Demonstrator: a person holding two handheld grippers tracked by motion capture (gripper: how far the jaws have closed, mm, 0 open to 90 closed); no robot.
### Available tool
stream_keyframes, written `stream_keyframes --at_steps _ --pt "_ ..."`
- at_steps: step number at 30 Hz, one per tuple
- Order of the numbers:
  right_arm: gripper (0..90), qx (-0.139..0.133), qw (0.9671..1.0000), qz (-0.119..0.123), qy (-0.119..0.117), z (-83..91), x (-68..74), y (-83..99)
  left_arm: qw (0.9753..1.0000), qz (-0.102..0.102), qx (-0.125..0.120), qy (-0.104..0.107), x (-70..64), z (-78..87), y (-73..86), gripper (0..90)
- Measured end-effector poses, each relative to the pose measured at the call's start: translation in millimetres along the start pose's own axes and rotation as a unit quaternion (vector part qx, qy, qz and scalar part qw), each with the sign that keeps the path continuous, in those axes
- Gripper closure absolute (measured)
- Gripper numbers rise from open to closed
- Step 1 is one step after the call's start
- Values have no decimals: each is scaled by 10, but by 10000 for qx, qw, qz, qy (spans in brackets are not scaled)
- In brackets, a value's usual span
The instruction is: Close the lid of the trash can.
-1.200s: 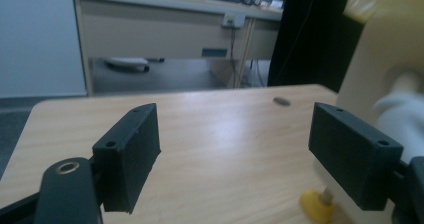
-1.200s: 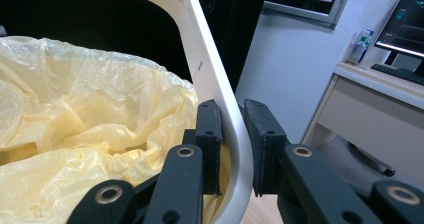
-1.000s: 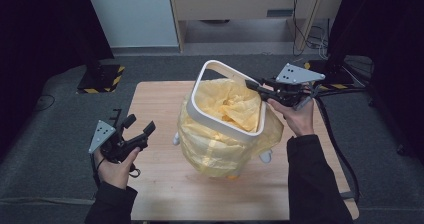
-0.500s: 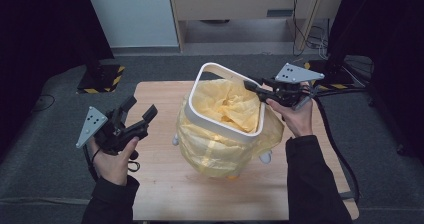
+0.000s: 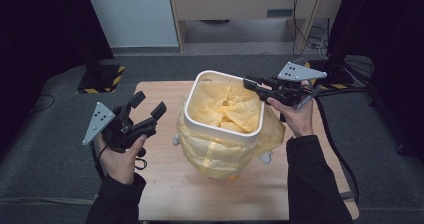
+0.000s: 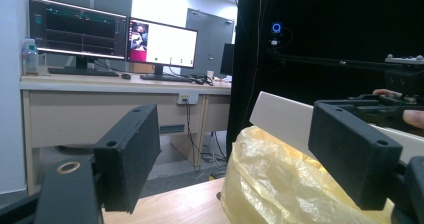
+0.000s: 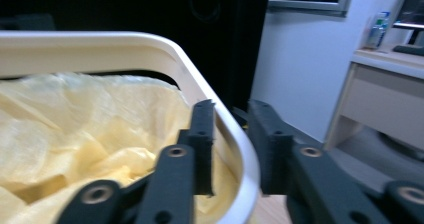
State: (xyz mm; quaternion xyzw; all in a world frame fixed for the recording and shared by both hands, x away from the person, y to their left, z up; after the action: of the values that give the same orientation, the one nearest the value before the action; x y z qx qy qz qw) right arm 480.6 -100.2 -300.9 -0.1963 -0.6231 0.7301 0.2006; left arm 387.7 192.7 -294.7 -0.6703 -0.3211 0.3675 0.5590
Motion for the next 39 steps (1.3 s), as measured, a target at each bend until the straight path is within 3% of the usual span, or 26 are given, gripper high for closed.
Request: stream_keyframes --at_steps 7,16,23,31,32,39 --pt "755 7 9999 79 64 -4 -8 -3 10000 20 -54 81 -63 -38 -69 199" --pt "753 -15 9996 259 142 -5 17 -40 9996 -13 -52 266 -258 -174 -138 188" --pt "750 169 9983 512 232 -21 47 -36 9984 -164 209 494 -484 -340 -99 169" --pt "744 197 9977 592 279 -29 65 -39 9972 -364 496 426 -498 -405 39 158" --pt "738 167 9978 578 291 -34 67 -41 9963 -478 594 398 -500 -415 75 169" --pt "710 75 9986 471 224 -45 86 -57 9960 -469 680 339 -452 -438 165 205"
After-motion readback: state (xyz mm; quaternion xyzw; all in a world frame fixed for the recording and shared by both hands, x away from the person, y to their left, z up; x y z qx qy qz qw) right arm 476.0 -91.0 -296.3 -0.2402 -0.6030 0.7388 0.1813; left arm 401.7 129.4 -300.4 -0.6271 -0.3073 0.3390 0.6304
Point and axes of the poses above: each handheld gripper's, and its own axes: z roughly backward along the jaws, y roughly out of its underside, x roughly to its left, the point moved 8 cm from there along -z, roughly forward along the jaws, and after that the axes turned 3 degrees about -y, right-handed, at the moved point
